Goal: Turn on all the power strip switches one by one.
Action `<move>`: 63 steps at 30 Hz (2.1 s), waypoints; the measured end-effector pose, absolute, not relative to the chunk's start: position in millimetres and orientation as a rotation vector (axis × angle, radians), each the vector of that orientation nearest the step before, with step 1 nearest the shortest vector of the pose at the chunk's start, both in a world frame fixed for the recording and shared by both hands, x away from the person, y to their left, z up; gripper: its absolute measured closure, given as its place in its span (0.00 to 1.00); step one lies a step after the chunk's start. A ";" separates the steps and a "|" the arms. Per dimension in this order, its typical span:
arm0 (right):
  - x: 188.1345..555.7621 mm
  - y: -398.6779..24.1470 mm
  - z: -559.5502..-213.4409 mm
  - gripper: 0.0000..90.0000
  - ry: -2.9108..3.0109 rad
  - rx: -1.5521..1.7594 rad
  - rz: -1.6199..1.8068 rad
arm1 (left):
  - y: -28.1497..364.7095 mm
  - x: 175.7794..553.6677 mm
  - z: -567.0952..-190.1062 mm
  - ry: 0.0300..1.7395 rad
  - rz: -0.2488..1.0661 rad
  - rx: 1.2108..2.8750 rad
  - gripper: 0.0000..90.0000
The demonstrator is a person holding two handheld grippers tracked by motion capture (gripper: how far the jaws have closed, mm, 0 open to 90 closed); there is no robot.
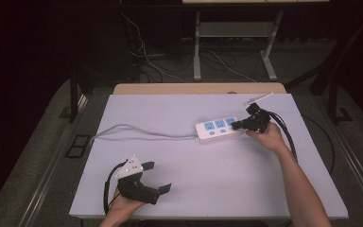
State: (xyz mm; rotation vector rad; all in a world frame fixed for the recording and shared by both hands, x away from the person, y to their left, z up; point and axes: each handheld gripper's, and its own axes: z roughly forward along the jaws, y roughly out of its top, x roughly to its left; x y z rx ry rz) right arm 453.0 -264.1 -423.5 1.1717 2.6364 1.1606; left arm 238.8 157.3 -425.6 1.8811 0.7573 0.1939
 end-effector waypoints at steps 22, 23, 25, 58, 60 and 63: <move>451.1 -263.9 -425.6 1.00 2.620 1.170 1.164 | 157.0 238.5 -425.9 0.755 0.194 1.884 0.00; 451.3 -263.8 -425.5 1.00 2.620 1.173 1.162 | 157.2 238.5 -425.8 0.756 0.194 1.885 0.00; 451.5 -263.8 -425.5 1.00 2.620 1.178 1.163 | 157.4 238.5 -425.7 0.755 0.193 1.884 0.00; 444.4 -255.4 -386.8 1.00 2.637 1.103 1.097 | 156.5 238.1 -425.4 0.751 0.187 1.885 0.00; 443.4 -252.7 -381.4 1.00 2.638 1.095 1.096 | 156.5 238.0 -425.4 0.749 0.187 1.885 0.00; 442.8 -249.2 -374.6 1.00 2.644 1.074 1.109 | 156.5 237.9 -425.4 0.749 0.185 1.885 0.00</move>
